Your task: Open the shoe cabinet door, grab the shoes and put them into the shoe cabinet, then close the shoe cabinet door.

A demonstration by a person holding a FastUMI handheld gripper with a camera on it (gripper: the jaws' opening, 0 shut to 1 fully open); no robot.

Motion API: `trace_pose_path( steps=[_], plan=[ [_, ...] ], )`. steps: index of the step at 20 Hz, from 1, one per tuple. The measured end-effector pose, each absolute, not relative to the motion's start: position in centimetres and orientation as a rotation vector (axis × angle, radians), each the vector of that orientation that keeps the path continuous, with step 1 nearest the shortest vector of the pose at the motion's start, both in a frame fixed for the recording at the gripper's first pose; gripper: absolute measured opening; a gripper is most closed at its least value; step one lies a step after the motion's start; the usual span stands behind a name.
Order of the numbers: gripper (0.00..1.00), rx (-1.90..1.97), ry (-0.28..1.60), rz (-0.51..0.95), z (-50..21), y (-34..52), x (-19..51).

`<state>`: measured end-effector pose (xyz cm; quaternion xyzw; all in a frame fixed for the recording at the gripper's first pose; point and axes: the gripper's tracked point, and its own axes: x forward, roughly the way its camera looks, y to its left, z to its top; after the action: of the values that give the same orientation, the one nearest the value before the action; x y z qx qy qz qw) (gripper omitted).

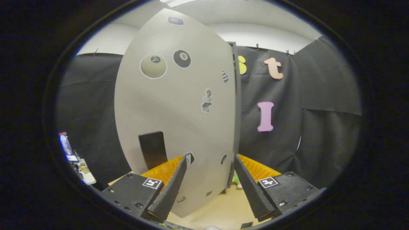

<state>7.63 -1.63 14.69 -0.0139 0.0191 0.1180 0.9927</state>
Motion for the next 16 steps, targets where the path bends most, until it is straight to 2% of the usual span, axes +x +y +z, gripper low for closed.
trace_pose_path(
  steps=[7, 16],
  plan=[
    [1.00, -0.051, 0.073, 0.309, 12.0, 8.5, 9.9],
    [1.00, -0.020, 0.044, 0.320, 14.6, 12.0, 7.0]
  ],
)
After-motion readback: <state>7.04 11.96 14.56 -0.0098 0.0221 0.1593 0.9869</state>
